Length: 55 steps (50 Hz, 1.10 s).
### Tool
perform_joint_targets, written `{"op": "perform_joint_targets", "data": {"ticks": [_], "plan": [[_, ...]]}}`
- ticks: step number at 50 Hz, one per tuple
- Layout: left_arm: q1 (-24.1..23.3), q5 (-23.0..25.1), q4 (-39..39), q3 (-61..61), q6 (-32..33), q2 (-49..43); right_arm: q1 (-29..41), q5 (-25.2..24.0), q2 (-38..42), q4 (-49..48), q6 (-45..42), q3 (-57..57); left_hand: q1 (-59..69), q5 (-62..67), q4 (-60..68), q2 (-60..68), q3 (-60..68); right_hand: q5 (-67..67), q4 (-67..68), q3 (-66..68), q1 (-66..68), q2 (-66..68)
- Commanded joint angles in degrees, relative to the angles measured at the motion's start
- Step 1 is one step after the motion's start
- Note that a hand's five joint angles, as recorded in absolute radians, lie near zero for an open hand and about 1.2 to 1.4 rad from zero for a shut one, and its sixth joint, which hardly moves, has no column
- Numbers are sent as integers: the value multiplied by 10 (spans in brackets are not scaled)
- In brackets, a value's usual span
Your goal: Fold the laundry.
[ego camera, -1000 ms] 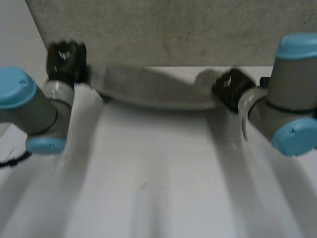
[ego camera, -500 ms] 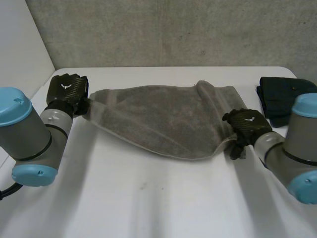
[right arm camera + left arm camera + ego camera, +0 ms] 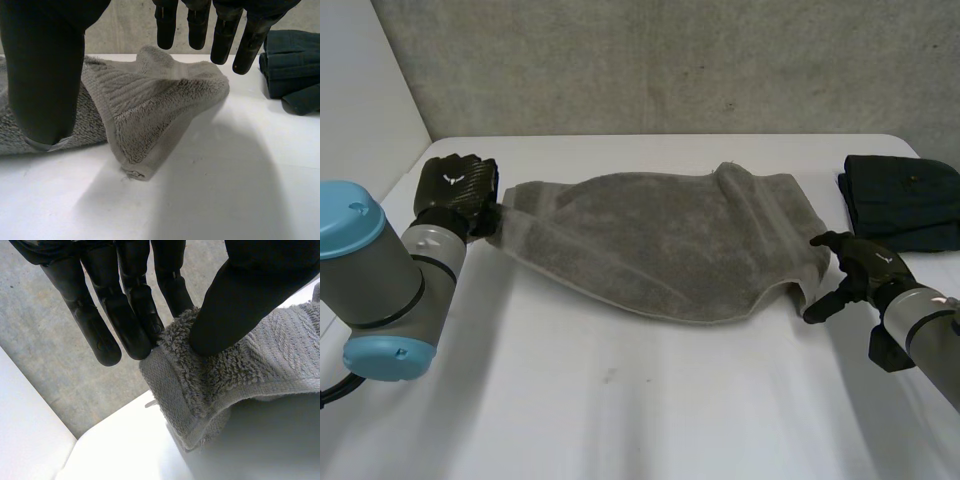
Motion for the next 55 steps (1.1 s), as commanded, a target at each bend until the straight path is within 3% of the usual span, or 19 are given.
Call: {"op": "perform_joint_targets", "data": {"ticks": [1,10,21,22,23,26,33,35,40,44,49,55], "plan": [[0,0,1,1,0,-2,24,4,30,-47,20,-11,154,143,111,111,114,-38,-37,-24,-18,-27],[0,0,0,2,0,-4,42,14,89,-71,24,-56,154,143,111,111,114,9,10,23,28,19],[2,-2,0,1,-1,0,38,38,111,-75,-13,-75,154,143,111,111,114,410,411,424,430,421],[2,-2,0,2,0,0,37,40,110,-75,-19,-76,154,143,111,111,114,474,475,488,494,484],[3,-2,0,2,0,0,36,46,107,-73,-35,-78,154,143,111,111,114,633,634,647,652,643],[4,-3,-5,2,0,2,35,44,100,-73,-64,-79,154,143,111,111,114,662,663,676,682,673],[3,-1,-29,-1,10,50,33,19,27,-30,-262,-88,154,143,111,111,114,662,663,676,682,673],[3,-1,-50,-4,11,68,33,-7,-14,43,-360,-90,154,143,111,111,114,662,663,676,682,673],[5,2,-137,-14,33,135,13,-18,-76,214,-548,-85,154,143,111,111,114,662,663,676,682,673],[13,6,-236,-40,113,186,5,-16,-123,342,-666,-71,154,143,111,111,114,662,663,676,682,673],[19,30,-373,-101,277,242,-11,-16,-162,453,-767,-44,154,143,111,111,114,662,663,676,682,673],[11,47,-407,-144,315,254,-17,-19,-165,483,-823,-25,154,143,111,111,114,662,663,676,682,673]]}}
